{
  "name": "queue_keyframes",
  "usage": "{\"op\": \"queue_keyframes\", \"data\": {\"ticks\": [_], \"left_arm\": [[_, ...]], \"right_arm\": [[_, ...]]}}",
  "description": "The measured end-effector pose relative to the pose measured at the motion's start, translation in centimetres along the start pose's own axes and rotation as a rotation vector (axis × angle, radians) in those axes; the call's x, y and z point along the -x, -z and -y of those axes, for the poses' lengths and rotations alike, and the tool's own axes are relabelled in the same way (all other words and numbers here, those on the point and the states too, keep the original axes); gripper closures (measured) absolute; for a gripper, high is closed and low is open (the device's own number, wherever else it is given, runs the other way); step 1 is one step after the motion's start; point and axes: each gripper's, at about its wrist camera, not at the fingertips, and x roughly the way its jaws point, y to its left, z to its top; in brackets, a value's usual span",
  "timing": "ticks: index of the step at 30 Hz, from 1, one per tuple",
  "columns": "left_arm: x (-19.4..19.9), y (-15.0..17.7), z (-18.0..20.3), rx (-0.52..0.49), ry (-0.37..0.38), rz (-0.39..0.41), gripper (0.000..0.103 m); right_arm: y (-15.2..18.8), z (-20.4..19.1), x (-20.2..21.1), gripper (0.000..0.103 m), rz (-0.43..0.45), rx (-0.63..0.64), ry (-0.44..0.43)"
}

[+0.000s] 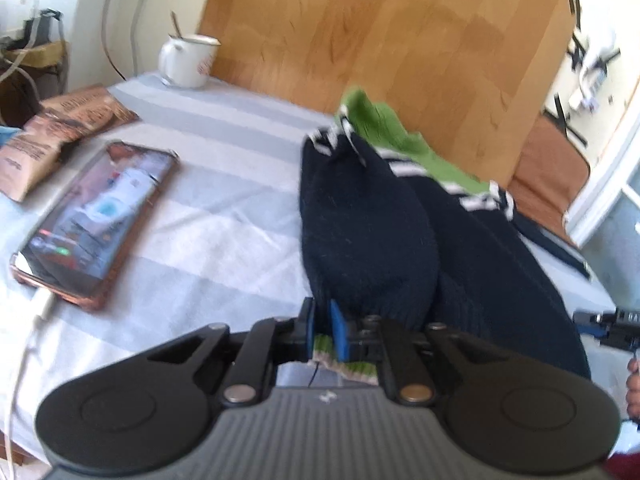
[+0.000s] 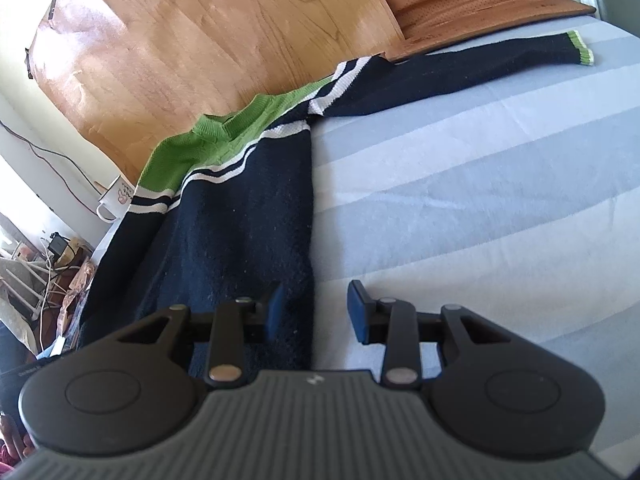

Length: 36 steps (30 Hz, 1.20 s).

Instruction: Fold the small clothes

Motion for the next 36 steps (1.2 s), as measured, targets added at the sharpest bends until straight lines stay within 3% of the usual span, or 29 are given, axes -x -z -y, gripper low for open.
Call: {"op": "queue_keyframes", "data": {"ticks": [4,10,12,17,21,25,29,31,36], "left_arm": [[1.7,-0.9,-1.3,0.069,-0.034,0.075,0.094],[2.4,-1.2,-2.6,0.124,-0.162,0.102,0.091],[3.3,-1.3,-3.1,0.150,-0.158,0.128,0.091],[4.2,-0.9,-2.4,0.102,0.005,0.112,0.087],[2.1,0.2,-0.4,0.051,0.142,0.002,0.080],[-0.5,1.1,0.3,0.098,0.238,-0.109,0.077],[-2.9,1.3,0.6,0.162,0.314,-0.151,0.071],[-4.5,1.1,1.0,0.196,0.317,-0.159,0.067],[-7.1,-0.3,1.7,0.228,0.321,-0.140,0.068]], "right_arm": [[-0.1,0.0,0.0,0.064,-0.001,0.000,0.000],[-0.1,0.0,-0.1,0.063,0.000,0.002,-0.003],[-0.1,-0.2,0.0,0.063,-0.004,0.009,-0.009],[-0.1,-0.3,0.0,0.063,-0.010,0.025,-0.026],[0.1,-0.3,0.2,0.062,-0.006,0.022,-0.036],[0.3,-0.3,0.7,0.060,-0.007,0.033,-0.048],[0.6,-0.4,0.8,0.055,-0.021,0.050,-0.073],[0.8,-0.6,0.5,0.055,-0.035,0.053,-0.086],[1.3,-1.1,-0.3,0.054,-0.046,0.061,-0.102]]}}
